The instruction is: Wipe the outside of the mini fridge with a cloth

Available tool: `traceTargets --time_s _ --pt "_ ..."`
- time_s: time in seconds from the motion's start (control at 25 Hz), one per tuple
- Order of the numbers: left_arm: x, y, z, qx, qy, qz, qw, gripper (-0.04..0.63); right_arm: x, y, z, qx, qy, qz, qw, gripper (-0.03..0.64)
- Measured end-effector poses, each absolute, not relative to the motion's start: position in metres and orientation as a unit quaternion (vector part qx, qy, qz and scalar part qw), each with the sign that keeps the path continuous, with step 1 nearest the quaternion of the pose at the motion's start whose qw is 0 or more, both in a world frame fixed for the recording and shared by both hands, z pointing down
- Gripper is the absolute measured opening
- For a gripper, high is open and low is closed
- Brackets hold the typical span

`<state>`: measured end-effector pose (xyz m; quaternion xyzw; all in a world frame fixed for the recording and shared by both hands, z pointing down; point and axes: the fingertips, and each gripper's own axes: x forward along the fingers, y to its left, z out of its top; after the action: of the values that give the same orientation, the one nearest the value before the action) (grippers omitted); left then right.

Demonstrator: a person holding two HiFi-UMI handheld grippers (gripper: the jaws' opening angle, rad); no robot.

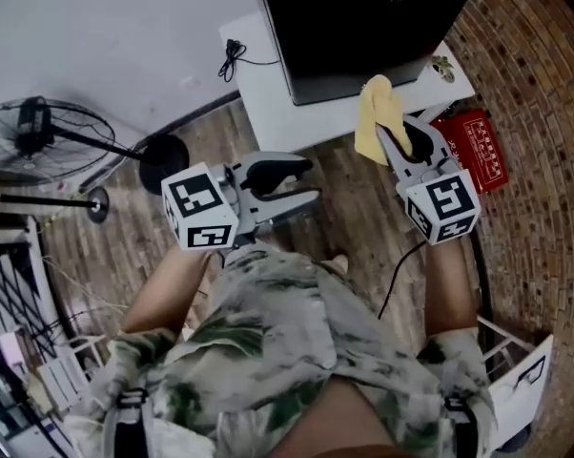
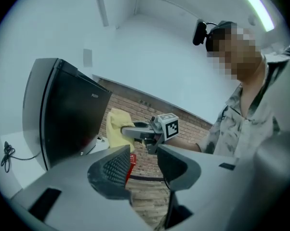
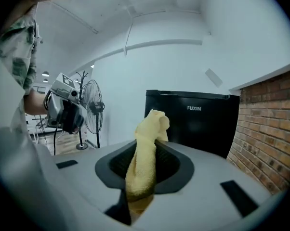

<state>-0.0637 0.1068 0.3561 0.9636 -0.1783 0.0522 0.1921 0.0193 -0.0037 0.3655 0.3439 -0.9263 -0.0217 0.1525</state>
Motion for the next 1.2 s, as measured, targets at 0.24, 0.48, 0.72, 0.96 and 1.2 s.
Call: traceTargets --time_s 0.24,0.48,0.72,0.96,1.2 --pt "-0.184 0.109 0.352 0.98 -0.105 0.018 0.171 0.166 -0.084 -0.018 0.349 0.415 -0.891 -0.063 0.176 0.098" --pt "-0.314 0.106 0.348 0.985 -0.05 0.041 0.16 0.166 -0.199 -0.045 0.311 0.502 -0.847 -0.074 0.156 0.098" --pt "-0.379 0.105 0.346 0.984 -0.001 0.026 0.174 0.166 -0.259 -0.087 0.277 0.578 -0.792 -0.108 0.167 0.098" --pt "-0.396 0.101 0.336 0.986 0.018 0.014 0.165 0.166 -0.264 -0.137 0.238 0.636 -0.735 -0.154 0.18 0.098" --pt "-0.414 0.1 0.342 0.985 0.025 0.009 0.168 0.166 -0.261 -0.163 0.248 0.675 -0.696 -0.15 0.194 0.098"
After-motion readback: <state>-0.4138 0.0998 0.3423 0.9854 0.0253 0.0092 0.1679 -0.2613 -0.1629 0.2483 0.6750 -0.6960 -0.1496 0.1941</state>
